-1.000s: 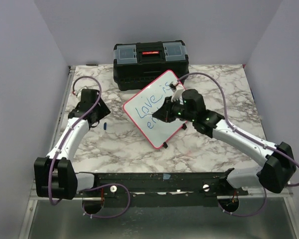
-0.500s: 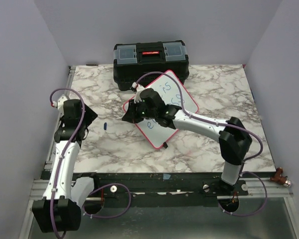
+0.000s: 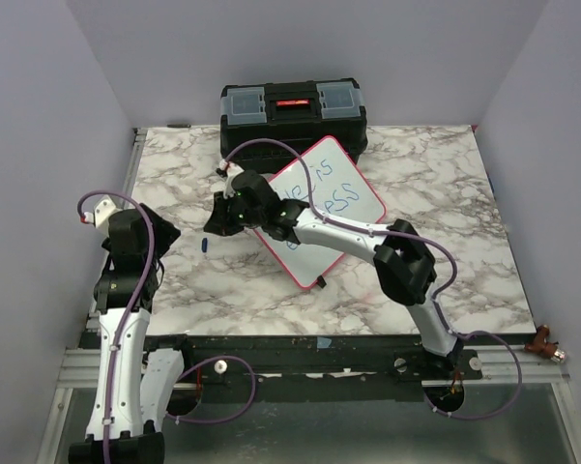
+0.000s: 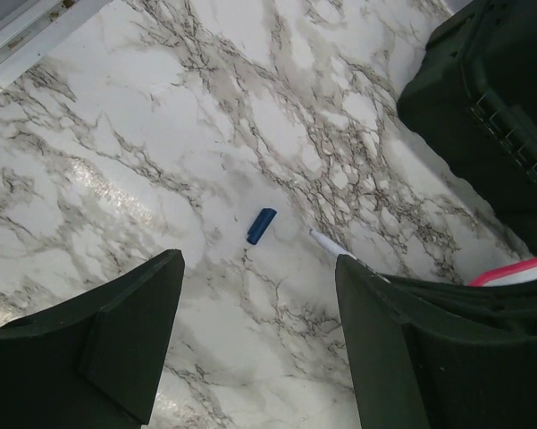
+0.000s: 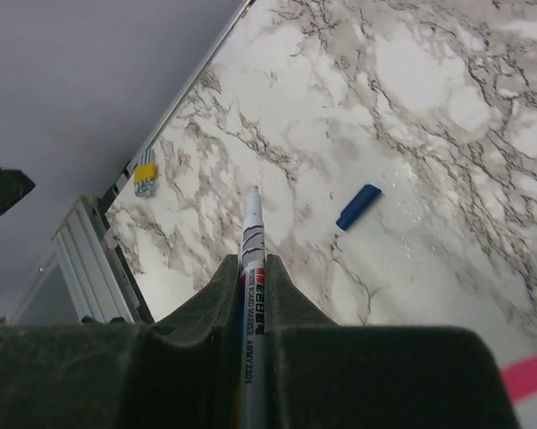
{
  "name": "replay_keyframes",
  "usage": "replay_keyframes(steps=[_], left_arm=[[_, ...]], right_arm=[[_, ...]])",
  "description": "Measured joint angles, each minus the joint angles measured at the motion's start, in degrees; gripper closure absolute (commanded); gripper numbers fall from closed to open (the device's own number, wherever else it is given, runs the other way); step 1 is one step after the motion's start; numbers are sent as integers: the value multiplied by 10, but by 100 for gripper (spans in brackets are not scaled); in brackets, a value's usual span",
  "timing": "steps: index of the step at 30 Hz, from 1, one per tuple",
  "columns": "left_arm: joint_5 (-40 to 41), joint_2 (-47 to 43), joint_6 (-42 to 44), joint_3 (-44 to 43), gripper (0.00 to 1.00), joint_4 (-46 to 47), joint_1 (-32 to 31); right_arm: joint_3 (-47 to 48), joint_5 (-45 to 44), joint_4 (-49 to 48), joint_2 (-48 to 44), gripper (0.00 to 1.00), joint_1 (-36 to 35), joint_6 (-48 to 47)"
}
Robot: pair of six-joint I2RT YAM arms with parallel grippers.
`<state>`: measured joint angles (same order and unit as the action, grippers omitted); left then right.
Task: Write a sentence on the whiteboard
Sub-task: Adjust the pen cap at the center of the board.
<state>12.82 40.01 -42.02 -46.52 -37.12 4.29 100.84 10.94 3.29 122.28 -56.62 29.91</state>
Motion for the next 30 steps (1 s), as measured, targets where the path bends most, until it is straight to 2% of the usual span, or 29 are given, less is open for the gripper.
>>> replay_keyframes(steps=[12, 19, 30], left_arm=[[10, -20, 23, -20, 29, -33, 0], [11, -15, 28, -19, 29, -33, 0], [11, -12, 31, -19, 30, -33, 0]], right_arm=[[171, -88, 68, 145, 99, -26, 5], [188, -144, 104, 179, 99, -26, 7], [188, -149, 115, 188, 99, -26, 7]])
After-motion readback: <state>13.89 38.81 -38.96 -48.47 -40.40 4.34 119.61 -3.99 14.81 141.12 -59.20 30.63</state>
